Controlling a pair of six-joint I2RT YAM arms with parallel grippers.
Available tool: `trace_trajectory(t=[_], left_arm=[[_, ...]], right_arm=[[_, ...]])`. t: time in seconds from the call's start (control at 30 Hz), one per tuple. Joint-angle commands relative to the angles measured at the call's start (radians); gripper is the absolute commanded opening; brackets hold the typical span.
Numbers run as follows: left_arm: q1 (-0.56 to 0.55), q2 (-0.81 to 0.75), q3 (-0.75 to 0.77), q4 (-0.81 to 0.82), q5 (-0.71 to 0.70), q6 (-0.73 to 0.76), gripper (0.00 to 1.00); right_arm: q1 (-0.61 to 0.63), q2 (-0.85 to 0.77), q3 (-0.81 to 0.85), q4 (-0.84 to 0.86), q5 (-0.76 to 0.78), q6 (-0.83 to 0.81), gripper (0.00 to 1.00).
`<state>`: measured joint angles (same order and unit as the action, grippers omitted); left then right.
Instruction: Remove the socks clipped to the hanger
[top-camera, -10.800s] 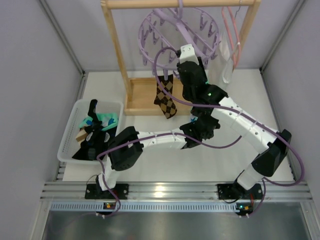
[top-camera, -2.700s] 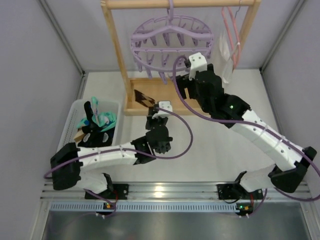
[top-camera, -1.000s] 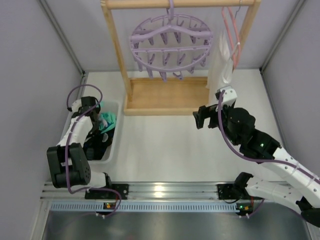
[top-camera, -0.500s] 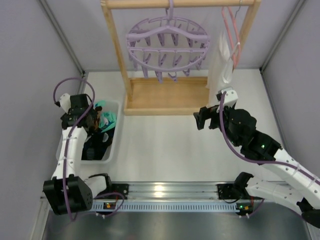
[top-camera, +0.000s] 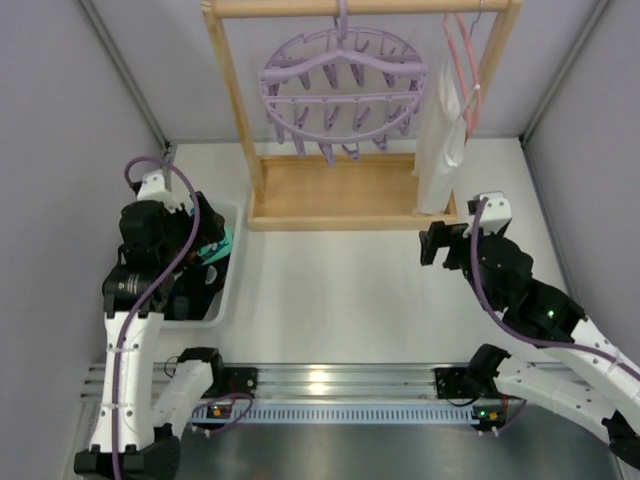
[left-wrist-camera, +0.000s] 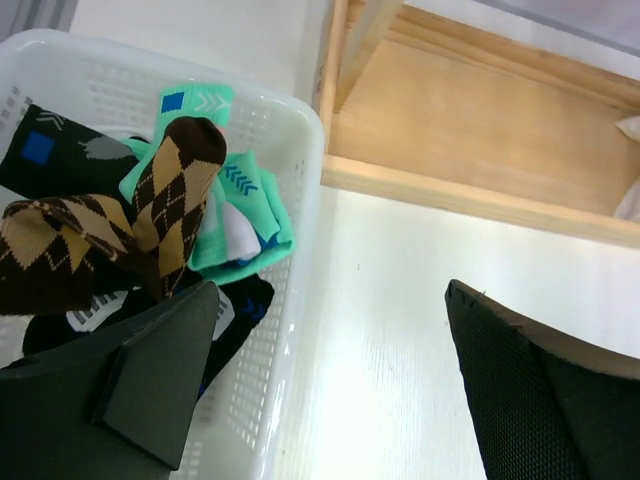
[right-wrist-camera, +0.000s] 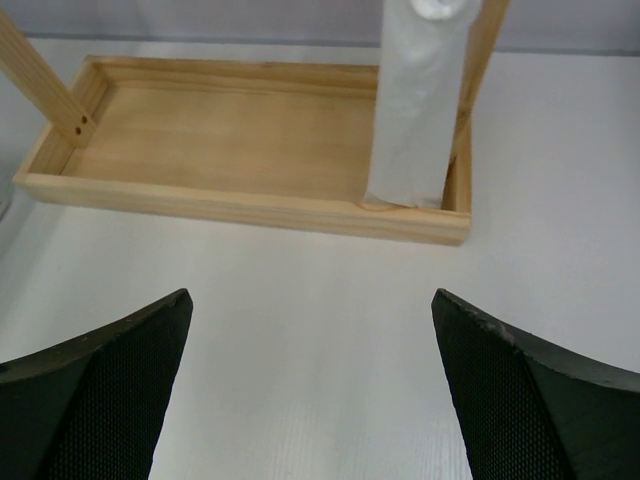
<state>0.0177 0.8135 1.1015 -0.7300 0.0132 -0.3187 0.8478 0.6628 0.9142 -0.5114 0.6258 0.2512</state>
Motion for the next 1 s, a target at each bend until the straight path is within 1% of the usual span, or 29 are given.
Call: trace_trajectory(t=[0.0, 0.03, 0.1, 0.13, 0.17, 0.23, 0.3, 0.4, 0.6, 0.97], left_arm=[[-0.016, -0.126, 0.008, -0.083, 0.031, 0.069, 0.98], [-0.066, -0.199, -0.003, -0.088, -0.002, 0.084, 0.98], [-0.111, -0.269, -0.034, -0.089, -0.129, 0.111, 0.98], [-0.158, -0.308, -0.044, -0.091, -0.143, 0.124, 0.98], [-0.182, -0.367, -0.054, -0.089, -0.154, 0.128, 0.98], [-0.249, -0.413, -0.071, -0.103, -0.185, 0.145, 0.98], [-0.281, -0.461, -0.083, -0.103, -0.212, 0.144, 0.98], [-0.314, -0.488, -0.084, -0.101, -0.234, 0.150, 0.98], [-0.381, -0.488, -0.100, -0.095, -0.282, 0.133, 0.98], [-0.384, -0.478, -0.103, -0.091, -0.305, 0.118, 0.98]], right_arm=[[-0.006, -0.106, -0.038, -0.085, 0.114, 0.002, 0.99], [-0.006, -0.153, -0.044, -0.090, 0.114, -0.009, 0.99], [-0.006, -0.196, -0.046, -0.130, 0.104, -0.039, 0.99], [-0.004, -0.215, -0.038, -0.154, 0.098, -0.044, 0.99], [-0.006, -0.241, -0.022, -0.177, 0.095, -0.044, 1.00], [-0.006, -0.261, 0.000, -0.252, 0.098, -0.040, 0.99], [-0.006, -0.278, 0.020, -0.291, 0.101, -0.043, 0.99], [-0.004, -0.296, 0.029, -0.308, 0.117, -0.062, 0.99], [-0.004, -0.307, 0.055, -0.299, 0.127, -0.102, 0.99], [-0.006, -0.262, 0.058, -0.292, 0.149, -0.105, 0.99]])
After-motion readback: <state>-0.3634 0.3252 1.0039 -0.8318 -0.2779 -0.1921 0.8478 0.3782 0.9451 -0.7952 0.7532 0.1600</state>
